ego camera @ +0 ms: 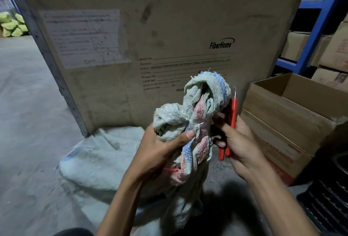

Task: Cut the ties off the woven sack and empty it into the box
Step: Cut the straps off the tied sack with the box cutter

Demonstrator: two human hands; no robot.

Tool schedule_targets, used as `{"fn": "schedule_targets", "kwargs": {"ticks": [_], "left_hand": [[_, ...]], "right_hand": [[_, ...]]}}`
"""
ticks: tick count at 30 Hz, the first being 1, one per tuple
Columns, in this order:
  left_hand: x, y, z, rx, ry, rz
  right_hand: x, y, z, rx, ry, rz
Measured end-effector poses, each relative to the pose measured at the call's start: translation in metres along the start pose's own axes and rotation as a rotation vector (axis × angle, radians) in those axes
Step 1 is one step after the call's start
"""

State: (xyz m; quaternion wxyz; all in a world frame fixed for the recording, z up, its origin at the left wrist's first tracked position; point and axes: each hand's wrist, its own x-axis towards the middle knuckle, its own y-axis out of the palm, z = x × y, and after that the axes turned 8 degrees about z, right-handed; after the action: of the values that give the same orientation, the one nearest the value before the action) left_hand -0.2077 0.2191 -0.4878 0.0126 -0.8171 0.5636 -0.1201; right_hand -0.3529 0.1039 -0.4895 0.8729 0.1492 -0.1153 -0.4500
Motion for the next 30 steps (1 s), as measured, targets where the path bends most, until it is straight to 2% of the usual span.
{"fn": "schedule_targets", "kwargs": {"ticks": [3, 6, 8, 12, 16, 20, 25, 30], "left_hand": [[0.004, -0.002, 0.007, 0.058, 0.002, -0.039], [0.007, -0.006, 0.009, 0.068, -0.018, -0.046], [0.007, -0.009, 0.009, 0.092, -0.043, -0.014], [0.011, -0.014, 0.013, 0.259, -0.073, 0.098], [0.010, -0.005, 0.012, 0.379, -0.042, 0.198], [0.008, -0.001, 0.015, 0.323, -0.037, 0.313], [0.001, 0.008, 0.017, 0.228, -0.034, 0.311], [-0.005, 0.019, 0.021, 0.163, -0.035, 0.309]], "right_hand": [[0.004, -0.014, 0.011, -0.377, -0.022, -0.256], [-0.002, -0.025, 0.046, -0.492, -0.161, -0.290], [-0.013, -0.031, 0.071, -0.701, -0.210, -0.213], [-0.045, -0.038, 0.106, -1.161, -0.340, 0.138], [-0.046, -0.030, 0.116, -1.535, -0.452, 0.369], [-0.037, -0.031, 0.107, -1.628, -0.474, 0.527], [-0.038, -0.047, 0.091, -1.657, -0.417, 0.614], [-0.044, -0.061, 0.084, -1.931, -0.463, 0.646]]}}
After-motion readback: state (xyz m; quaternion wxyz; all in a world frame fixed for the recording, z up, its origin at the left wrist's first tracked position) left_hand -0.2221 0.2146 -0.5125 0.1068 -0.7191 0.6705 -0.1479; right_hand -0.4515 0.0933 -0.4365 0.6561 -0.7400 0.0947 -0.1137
